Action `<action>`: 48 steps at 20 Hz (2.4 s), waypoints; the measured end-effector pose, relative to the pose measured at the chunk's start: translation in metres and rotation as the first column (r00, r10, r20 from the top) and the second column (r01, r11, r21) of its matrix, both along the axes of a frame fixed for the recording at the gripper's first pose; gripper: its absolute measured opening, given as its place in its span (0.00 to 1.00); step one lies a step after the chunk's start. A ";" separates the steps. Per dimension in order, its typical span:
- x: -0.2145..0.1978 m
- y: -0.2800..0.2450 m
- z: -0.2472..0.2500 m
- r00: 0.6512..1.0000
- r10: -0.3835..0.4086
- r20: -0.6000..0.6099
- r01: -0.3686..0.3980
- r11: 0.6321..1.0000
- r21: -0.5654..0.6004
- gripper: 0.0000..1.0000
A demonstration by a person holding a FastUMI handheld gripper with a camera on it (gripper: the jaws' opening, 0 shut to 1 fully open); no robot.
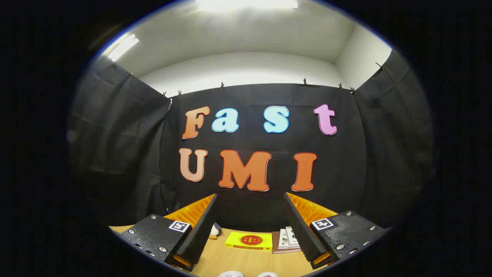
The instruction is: Open the storage box then place both shoes into the box .Put the left shoe in first, then the right shoe, with the right side of both shoes facing outward in a uniform manner.
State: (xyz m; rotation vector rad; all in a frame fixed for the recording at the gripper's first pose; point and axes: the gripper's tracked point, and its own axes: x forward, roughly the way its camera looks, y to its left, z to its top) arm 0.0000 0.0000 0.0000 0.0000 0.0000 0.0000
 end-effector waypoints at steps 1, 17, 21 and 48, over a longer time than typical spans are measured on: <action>0.000 0.000 -0.002 1.000 0.001 0.001 -0.001 1.000 -0.003 0.99; 0.012 -0.002 -0.024 0.999 0.012 -0.032 -0.013 1.000 -0.014 0.99; 0.013 0.006 -0.033 0.998 0.036 -0.047 -0.037 0.999 -0.011 0.99; -0.068 0.176 -0.283 0.558 0.591 -0.582 -0.233 0.785 0.574 0.98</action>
